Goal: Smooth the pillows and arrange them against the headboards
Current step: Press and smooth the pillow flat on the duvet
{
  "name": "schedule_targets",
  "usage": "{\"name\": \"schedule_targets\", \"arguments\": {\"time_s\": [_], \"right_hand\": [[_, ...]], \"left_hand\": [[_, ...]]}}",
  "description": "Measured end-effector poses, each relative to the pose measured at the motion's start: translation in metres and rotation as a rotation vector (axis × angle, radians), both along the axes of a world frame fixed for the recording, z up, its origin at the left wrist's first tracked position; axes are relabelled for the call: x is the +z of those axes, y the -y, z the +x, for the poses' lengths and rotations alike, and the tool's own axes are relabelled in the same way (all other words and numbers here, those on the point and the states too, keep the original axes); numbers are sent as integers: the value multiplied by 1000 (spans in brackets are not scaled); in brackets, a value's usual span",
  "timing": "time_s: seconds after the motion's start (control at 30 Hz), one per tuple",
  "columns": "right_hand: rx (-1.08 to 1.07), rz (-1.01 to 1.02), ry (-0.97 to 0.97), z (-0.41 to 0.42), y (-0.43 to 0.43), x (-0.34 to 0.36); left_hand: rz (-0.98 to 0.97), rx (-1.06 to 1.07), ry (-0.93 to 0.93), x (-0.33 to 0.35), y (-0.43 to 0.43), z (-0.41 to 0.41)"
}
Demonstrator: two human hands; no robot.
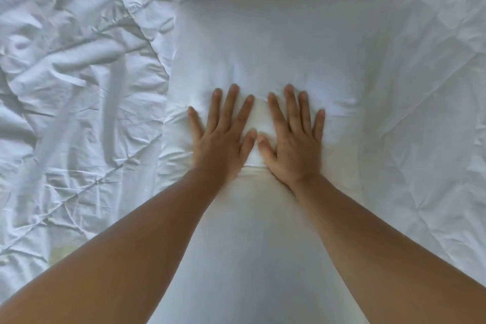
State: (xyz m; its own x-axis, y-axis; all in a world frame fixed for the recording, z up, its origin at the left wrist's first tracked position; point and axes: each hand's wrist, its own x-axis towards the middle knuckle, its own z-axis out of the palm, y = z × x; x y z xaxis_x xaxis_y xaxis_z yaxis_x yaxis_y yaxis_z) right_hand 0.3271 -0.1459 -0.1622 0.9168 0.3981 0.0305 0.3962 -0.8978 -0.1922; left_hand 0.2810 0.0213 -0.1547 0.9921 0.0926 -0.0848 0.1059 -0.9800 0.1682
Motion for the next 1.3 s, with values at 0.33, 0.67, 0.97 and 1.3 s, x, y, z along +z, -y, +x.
{"name": "schedule_targets", "arguments": {"time_s": [0.33,0.67,0.97,1.3], "right_hand": [[-61,86,99,30,-18,-79],[-35,-10,-61,18,-4,-33],[-147,-147,-180,8,64,-8],[-216,27,-152,22,60,-66]], "left_hand": [[-15,7,75,-77,4,41],[1,6,-7,-39,0,21],[-71,233,-93,-11,-32,-17],[-176,248,33,-66,-29,-12]]}}
